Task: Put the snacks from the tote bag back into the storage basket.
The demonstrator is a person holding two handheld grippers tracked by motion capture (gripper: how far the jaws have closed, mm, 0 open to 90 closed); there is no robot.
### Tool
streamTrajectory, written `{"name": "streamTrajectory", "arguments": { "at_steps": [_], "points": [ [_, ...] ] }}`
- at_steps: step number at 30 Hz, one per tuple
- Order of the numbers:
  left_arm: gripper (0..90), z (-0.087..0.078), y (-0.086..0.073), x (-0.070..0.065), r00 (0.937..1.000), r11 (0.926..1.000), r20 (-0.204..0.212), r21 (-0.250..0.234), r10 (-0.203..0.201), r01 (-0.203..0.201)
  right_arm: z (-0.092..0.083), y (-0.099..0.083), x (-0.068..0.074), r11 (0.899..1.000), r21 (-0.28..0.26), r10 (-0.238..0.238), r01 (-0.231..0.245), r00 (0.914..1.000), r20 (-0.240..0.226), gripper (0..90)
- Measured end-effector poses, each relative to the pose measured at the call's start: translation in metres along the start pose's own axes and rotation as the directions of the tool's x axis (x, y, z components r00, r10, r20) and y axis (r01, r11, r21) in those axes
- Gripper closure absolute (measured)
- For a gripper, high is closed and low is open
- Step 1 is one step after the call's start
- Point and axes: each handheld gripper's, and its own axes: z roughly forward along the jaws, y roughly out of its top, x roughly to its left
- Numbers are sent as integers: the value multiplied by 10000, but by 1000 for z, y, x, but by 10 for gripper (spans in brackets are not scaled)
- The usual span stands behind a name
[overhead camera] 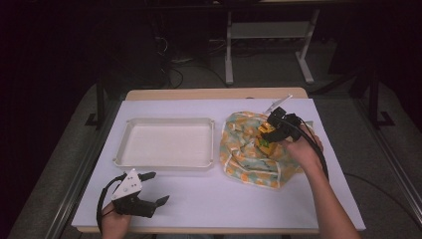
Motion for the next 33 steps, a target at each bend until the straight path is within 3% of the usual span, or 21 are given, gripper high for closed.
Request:
{"name": "streamTrajectory", "arguments": {
  "at_steps": [7,17,33],
  "points": [
    [133,1,0,0,10000,10000,15,55,31,-31,2,2,0,10000,7,28,-27,10000,-33,475],
    [133,1,0,0,10000,10000,1,45,32,-32,1,-1,-1,9995,58,311,-311,9995,-53,344],
    [133,1,0,1,10000,10000,3,26,18,-18,6,-5,0,9985,349,425,-426,9991,16,329]
  ]
}}
